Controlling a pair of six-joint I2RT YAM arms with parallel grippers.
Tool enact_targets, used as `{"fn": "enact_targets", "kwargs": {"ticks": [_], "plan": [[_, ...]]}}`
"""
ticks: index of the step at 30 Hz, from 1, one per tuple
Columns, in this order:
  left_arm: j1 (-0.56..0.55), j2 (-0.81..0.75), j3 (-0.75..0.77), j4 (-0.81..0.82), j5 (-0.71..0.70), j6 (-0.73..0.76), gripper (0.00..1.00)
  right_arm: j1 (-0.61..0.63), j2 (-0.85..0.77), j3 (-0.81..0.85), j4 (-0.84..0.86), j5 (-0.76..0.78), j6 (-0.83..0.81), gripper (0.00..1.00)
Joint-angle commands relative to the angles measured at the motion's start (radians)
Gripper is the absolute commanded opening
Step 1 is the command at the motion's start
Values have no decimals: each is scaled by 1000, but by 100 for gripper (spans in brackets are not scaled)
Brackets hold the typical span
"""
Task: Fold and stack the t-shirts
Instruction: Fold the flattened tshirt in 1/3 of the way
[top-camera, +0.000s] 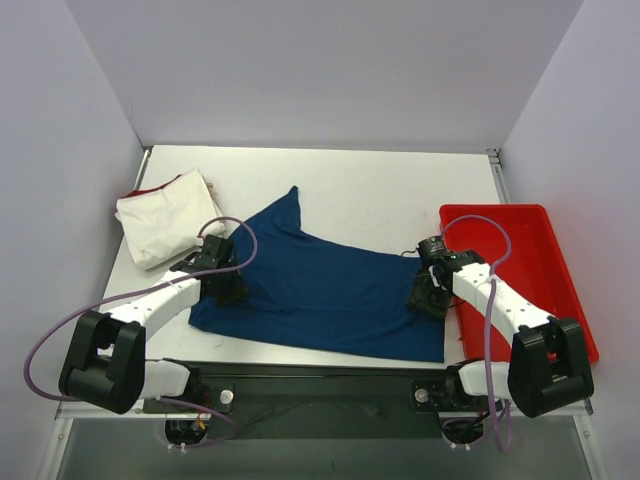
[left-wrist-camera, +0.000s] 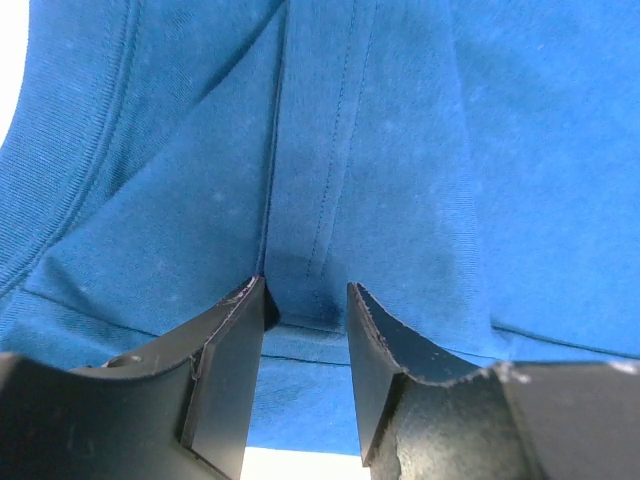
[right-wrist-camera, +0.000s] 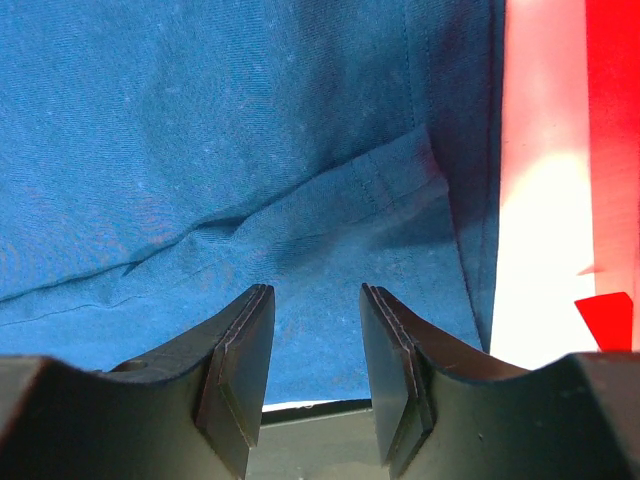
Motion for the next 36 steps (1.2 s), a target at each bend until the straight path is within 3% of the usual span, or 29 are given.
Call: {"fn": "enact_targets", "kwargs": {"ticks": [1,5,6,10,13,36], "plan": [[-11,9,17,5,-5,-16,48,9,11,-10,-35,-3,9,40],[-13,4,10,18,6,-16,35,9,11,-13,-35,2,11,40],[-15,1,10,23,10,-17,26,9,11,-13,-35,2,11,40],[-27,-1,30,43,33,-22,8,9,14,-15,-35,0,11,40],[-45,13,65,48,38,-19,0,11,13,-21,-37,0,11,40],[-148,288,338,117,116,19,0,11,71,-4,-46,6,-6,40]]}}
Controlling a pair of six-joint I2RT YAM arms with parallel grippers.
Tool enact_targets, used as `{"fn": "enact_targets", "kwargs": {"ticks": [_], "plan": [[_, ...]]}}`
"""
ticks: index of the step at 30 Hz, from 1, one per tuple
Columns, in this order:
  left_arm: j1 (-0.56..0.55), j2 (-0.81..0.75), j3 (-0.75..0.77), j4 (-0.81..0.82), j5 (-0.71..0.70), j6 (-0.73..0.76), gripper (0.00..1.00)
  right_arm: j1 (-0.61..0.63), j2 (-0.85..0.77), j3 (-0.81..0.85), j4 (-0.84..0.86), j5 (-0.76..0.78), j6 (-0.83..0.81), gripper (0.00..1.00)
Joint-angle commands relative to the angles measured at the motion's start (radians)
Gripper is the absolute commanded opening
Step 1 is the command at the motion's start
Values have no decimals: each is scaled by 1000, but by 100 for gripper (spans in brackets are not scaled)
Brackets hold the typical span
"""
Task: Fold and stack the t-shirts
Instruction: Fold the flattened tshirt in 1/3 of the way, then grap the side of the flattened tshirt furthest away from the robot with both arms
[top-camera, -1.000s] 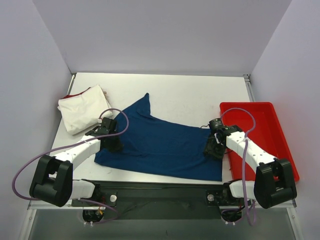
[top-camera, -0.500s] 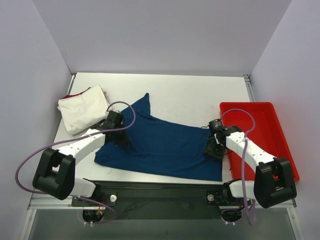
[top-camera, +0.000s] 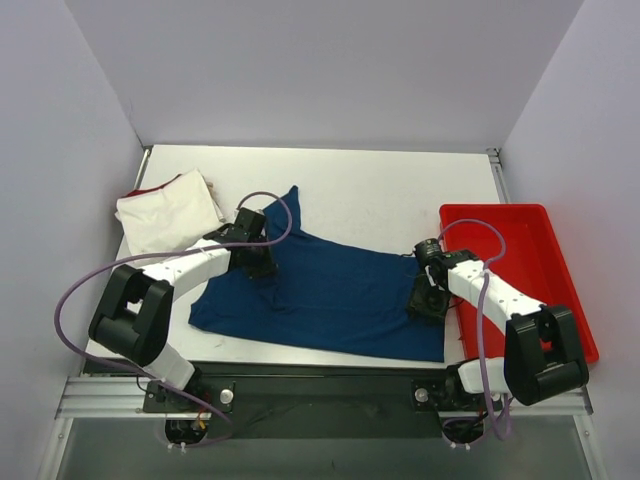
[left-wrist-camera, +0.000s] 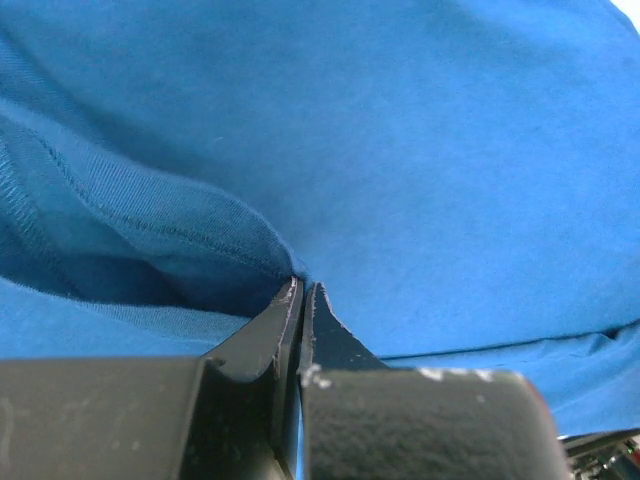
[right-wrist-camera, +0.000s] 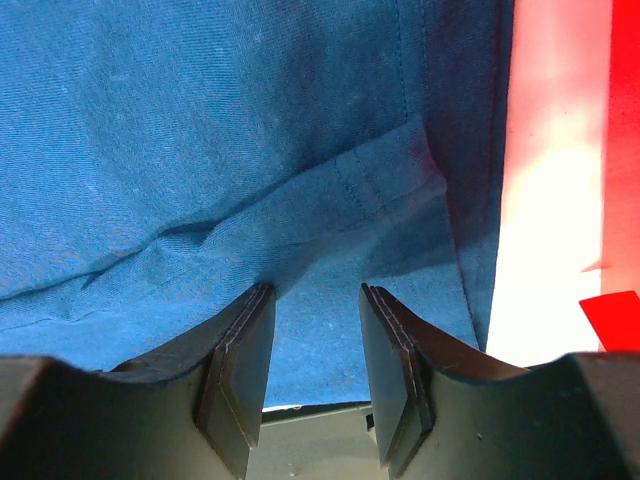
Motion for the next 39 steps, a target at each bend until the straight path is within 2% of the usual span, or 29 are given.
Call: {"fn": "enact_targets", "kwargs": {"ticks": [1,21,24,25,28,29,32,39], "plan": [[-10,27,81,56,39,27,0,5,13,11,-47,12,-10,40],[-64,240,316,-38,108,106,1,5,64,26,-54,10,-3,40],[-69,250,327,-55,103,117,10,7,71,26,-55,9,2,40],[-70,251,334,-62,100,120,18,8,71,26,-55,9,5,40],[-72,256,341,-73,103,126,29,13,76,25,-55,9,9,40],[-72,253,339,-69,108,125,37,16,74,25,-57,10,13,40],[-73,238,328,-9,137,123,50,17,71,28,-57,15,19,40],[-79,221,331,109,279,79,54,24,82,42,-60,18,25,40]]}}
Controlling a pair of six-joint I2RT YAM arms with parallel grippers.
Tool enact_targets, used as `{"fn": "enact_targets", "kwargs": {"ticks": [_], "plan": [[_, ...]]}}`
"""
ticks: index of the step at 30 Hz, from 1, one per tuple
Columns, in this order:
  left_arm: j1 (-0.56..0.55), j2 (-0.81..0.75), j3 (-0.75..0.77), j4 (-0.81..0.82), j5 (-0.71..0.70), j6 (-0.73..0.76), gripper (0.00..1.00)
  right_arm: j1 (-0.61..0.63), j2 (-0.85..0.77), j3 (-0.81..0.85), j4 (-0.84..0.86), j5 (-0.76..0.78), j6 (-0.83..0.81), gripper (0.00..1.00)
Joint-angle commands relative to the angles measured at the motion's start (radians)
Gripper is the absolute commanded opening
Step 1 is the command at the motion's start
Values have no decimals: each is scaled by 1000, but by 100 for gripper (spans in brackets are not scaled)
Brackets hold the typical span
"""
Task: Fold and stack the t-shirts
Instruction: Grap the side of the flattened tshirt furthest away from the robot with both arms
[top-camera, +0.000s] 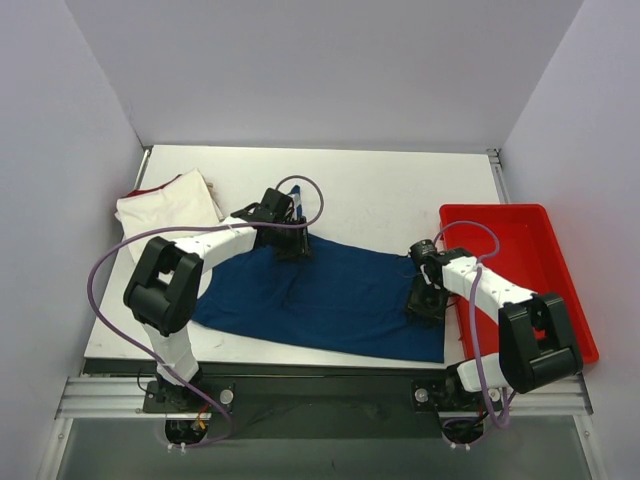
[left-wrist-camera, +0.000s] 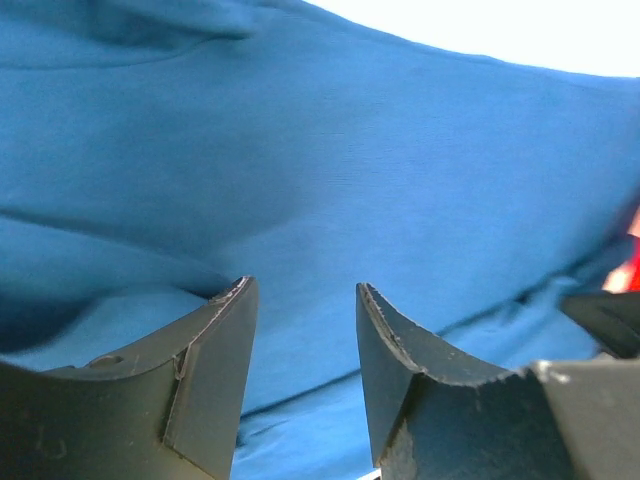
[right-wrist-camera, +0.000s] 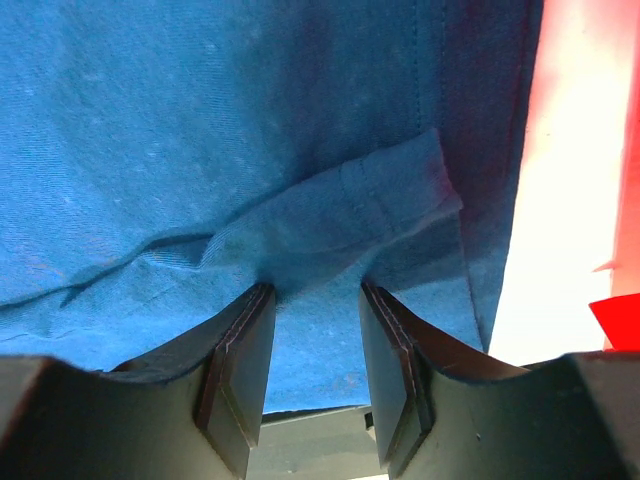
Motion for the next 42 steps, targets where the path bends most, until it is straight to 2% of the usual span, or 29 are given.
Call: {"fn": "enact_targets", "kwargs": {"ticks": [1,3,8,15,17,20,25,30,42], "plan": [[-8,-30,37,111,120,-34,54,13,18,37,-55,17,16,40],[-8,-20,45,116,153,-53,55,16,27,48,-55,17,16,40],[-12,-53,39,82,135,-51,57,37,34,68,-55,20,11,40],[41,-250,-23,27,-97,-27,61,63,-9,112,-57,19,-4,40],[64,-328,-88,7,-185,-28,63,63,-16,128,-55,20,-13,41],[121,-405,-205,-2,-239,-40,66,65,7,151,-52,20,-35,41],[210,-399,-351,33,-189,-79,68,65,99,169,-43,20,-52,41],[261,-388,-480,35,-202,-142,72,65,165,155,-28,20,-56,40],[319,-592,-696,-51,-262,-303,75,91,237,119,-3,-4,-53,40]]}}
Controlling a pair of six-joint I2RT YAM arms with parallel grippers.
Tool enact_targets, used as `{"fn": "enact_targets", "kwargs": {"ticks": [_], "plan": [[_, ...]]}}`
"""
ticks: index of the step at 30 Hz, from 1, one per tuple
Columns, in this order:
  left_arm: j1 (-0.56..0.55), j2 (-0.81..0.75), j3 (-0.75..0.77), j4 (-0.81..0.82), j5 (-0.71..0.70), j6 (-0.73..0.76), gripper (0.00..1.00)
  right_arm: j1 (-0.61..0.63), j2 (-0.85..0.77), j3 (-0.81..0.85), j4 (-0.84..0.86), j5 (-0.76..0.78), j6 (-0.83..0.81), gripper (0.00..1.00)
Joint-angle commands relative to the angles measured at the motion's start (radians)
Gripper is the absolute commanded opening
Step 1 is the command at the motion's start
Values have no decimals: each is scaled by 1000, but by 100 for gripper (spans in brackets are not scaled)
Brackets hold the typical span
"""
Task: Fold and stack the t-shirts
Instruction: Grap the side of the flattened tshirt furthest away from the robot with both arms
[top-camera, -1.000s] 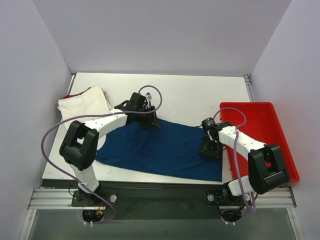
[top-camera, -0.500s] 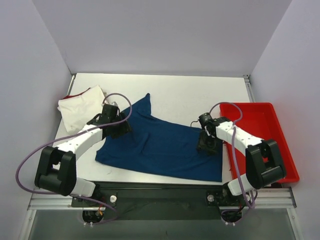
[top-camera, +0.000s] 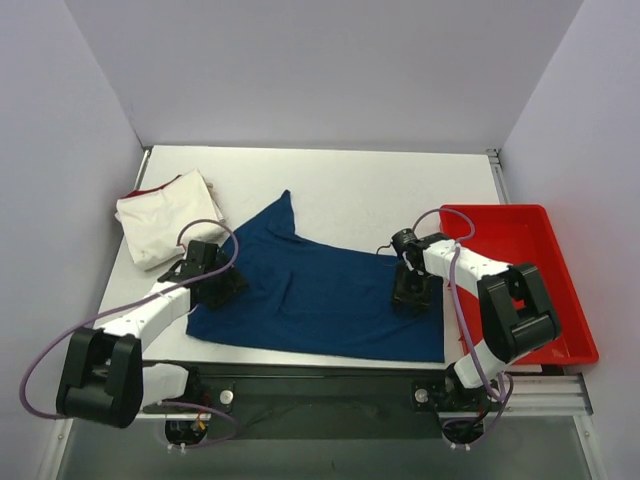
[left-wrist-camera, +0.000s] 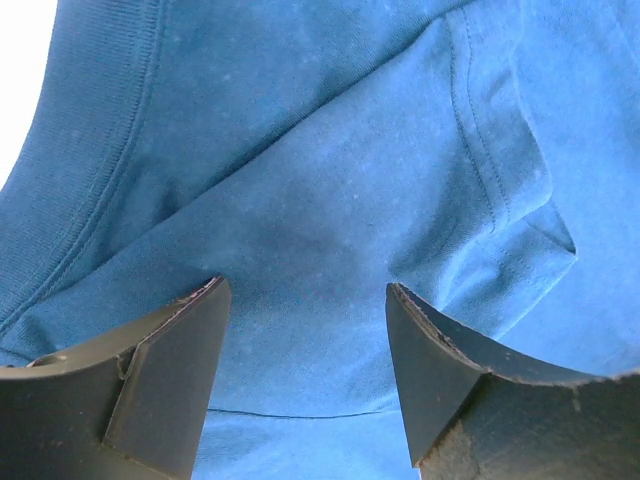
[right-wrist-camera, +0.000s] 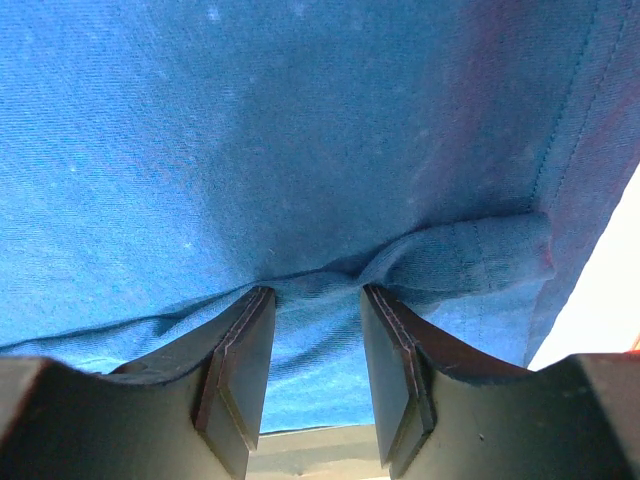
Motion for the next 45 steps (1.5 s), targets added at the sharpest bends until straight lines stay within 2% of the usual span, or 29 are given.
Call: {"fn": "enact_targets", "kwargs": {"ticks": [1,7,19,25,29,35,40,45], "plan": [[15,-75,-69,-125,-58,-75,75,26,45,-37,-19,6,2,40],[24,-187,-117,-187,-97,-98,77,61,30,-55,-15,0,18,40],[26,-291,-139,-261,-100,-113,77,81,7,-71,-13,0,24,40],[24,-316,-39,-293,-130,-58,77,85,-99,-8,-62,15,19,42],[18,-324,33,-274,-132,-9,77,69,-156,119,-148,93,-19,45],[-31,-230,159,-183,-147,86,73,-60,-135,244,-176,148,-109,46],[-77,-82,294,-113,-151,149,73,-157,-34,288,-119,203,-174,46],[-69,65,407,-51,-92,207,73,-201,75,327,-58,208,-186,45]]}}
